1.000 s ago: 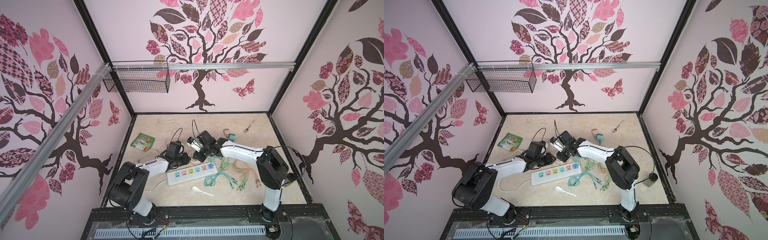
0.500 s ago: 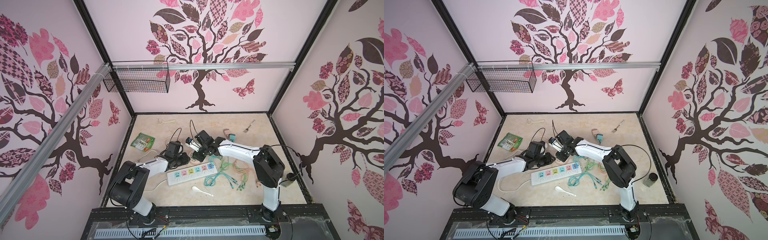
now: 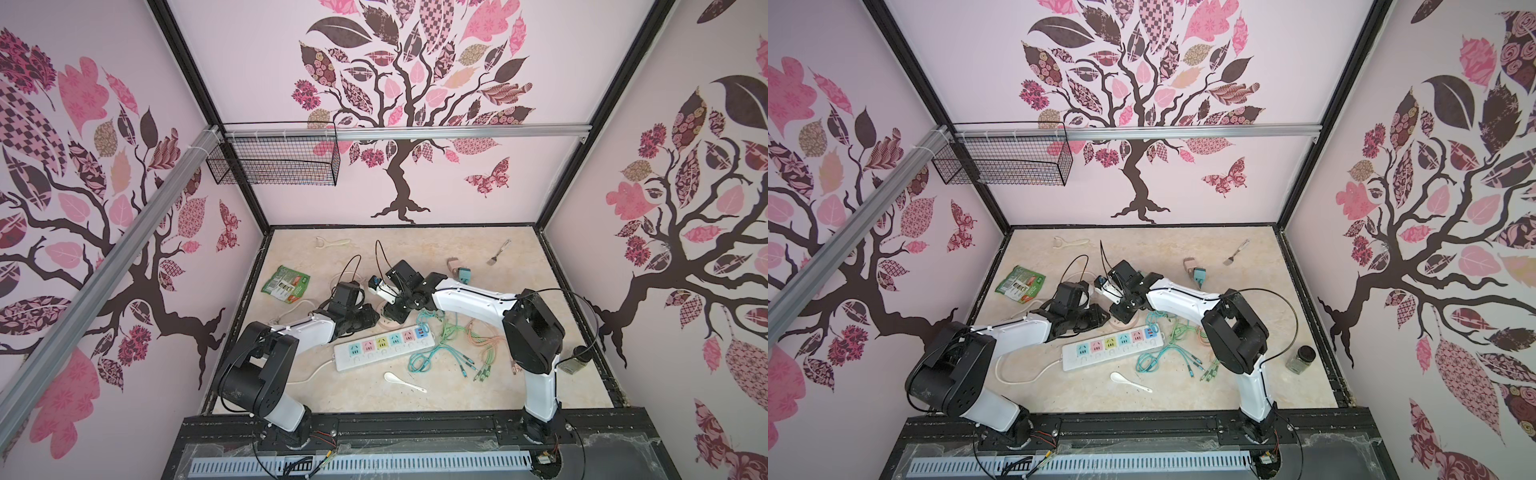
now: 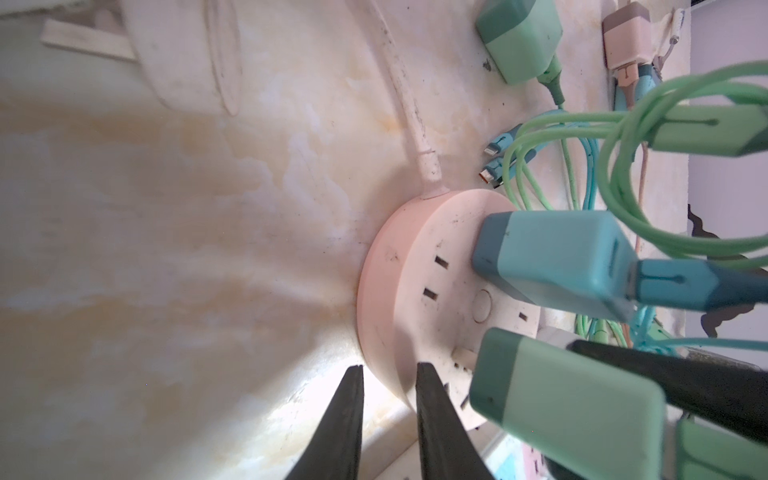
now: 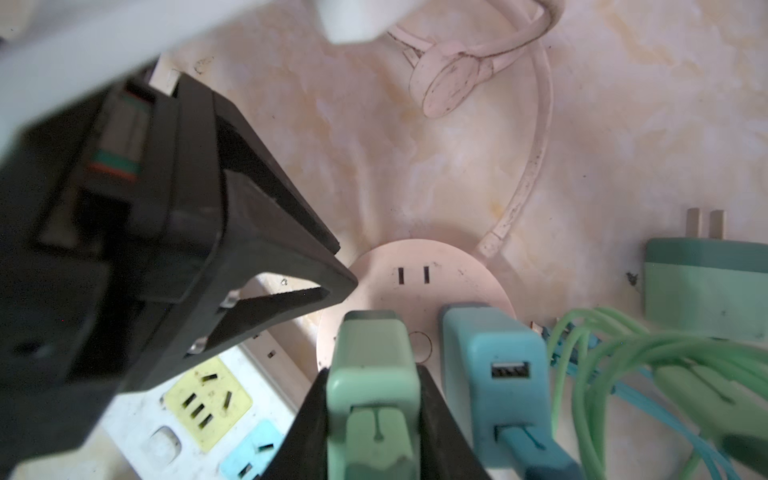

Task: Insert the plug

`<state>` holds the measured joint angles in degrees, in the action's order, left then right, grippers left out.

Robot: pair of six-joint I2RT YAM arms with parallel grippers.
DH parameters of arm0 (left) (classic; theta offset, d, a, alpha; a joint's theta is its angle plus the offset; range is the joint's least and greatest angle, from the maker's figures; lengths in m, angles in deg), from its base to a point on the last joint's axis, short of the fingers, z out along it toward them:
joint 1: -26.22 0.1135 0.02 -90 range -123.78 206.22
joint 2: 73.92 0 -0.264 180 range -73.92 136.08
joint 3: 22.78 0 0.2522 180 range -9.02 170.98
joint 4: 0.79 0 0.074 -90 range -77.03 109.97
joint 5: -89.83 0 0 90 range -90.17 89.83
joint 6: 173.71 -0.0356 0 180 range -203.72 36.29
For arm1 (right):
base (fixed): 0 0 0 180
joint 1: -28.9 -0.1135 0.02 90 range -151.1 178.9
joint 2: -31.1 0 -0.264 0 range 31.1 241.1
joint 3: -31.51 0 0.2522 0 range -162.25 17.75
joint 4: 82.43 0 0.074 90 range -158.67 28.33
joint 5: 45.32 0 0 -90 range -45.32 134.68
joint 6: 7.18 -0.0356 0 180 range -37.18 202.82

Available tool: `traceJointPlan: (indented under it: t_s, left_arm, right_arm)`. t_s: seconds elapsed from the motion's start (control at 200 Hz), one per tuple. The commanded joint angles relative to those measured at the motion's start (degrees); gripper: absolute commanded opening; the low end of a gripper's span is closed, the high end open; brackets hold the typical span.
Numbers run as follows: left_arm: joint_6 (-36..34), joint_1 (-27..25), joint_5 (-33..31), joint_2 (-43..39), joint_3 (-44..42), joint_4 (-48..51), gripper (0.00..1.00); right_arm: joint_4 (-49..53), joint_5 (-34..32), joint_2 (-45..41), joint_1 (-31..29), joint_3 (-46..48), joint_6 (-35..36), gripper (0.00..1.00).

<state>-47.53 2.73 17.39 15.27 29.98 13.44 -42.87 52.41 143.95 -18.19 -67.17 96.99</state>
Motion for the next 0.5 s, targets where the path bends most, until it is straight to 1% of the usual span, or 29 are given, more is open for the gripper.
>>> traceJointPlan:
  t_s: [0.0,0.175,0.365,0.495]
  left_arm:
    - [0.05,0.41,0.68,0.35,0.30,-0.92,0.26]
    - [0.06,0.55,0.88,0.12,-0.06,-0.91,0.26]
    - [0.11,0.67,0.89,-0.32,-0.26,-0.92,0.26]
    - [0.20,0.73,0.88,-0.31,-0.23,-0.91,0.26]
  right_arm:
    - [3.87,-0.48,0.84,-0.42,-1.30,0.19,0.21]
    - [1.80,0.22,-1.63,-0.38,-1.00,-1.11,0.21]
    - [-4.61,0.52,-6.49,-0.28,2.29,-2.99,0.22]
    - [-7.09,1.13,-8.76,-0.22,3.72,-3.92,0.22]
